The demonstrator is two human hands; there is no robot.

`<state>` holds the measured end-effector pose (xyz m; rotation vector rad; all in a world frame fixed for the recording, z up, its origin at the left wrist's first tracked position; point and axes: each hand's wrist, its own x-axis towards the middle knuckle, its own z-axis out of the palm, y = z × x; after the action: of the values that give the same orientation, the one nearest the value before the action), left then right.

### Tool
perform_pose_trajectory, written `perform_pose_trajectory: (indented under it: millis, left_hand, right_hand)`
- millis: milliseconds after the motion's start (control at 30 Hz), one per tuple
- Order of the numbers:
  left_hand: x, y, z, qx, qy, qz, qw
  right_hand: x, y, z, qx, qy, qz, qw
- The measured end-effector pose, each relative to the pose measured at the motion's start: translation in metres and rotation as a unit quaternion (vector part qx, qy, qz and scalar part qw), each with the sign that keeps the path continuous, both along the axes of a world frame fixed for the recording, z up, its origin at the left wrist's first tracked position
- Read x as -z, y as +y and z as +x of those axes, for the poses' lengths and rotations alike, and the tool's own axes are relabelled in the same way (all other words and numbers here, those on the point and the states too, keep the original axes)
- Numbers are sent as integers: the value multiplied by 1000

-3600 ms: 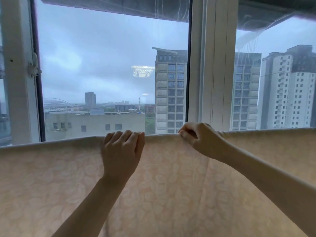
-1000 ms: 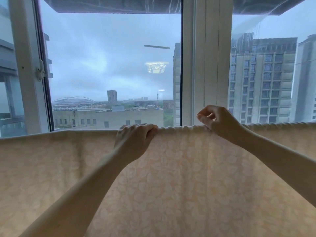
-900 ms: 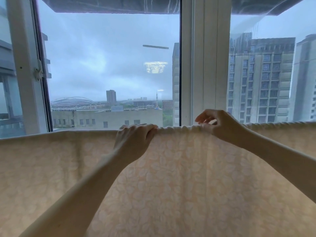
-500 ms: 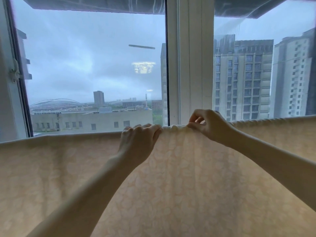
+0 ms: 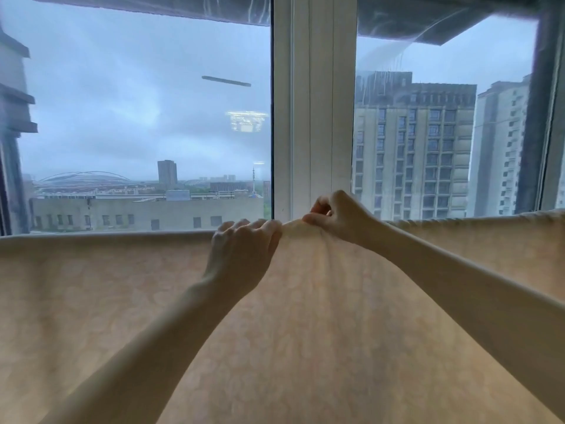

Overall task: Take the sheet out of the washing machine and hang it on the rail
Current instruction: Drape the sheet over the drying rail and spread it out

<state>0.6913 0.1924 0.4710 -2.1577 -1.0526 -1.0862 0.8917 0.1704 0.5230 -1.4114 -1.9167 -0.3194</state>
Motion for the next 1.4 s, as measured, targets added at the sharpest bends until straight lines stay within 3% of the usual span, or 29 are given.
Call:
perform_pose_trajectory:
  millis: [233,433,567,800,933,1133,1400]
  left_hand:
    - [10,-5,3,-70,-15,41,997]
    - [10,-8,12,-104,-24,30,994]
    - [9,-11,13,-113,-27,20,993]
    - [4,-17,14,-107,-24,6,994]
    - [1,-16,20,-94,-4,-7,996]
    - [-2,-18,46,-53,42,-29,997]
    - [4,-15,101,-32,76,5,997]
  right_hand:
    - [9,-13,57,-48,-4,-2,999]
    - [17,-27,78,-117,13,2,993]
    - [16,-30,80,-125,-21,30,991]
    - [12,-23,73,-105,-69,70,990]
    - [-10,-9,85,-68,3,85,994]
    - [-4,-1,102,-47,17,35,998]
    - [2,-4,110,-63,-32,11,997]
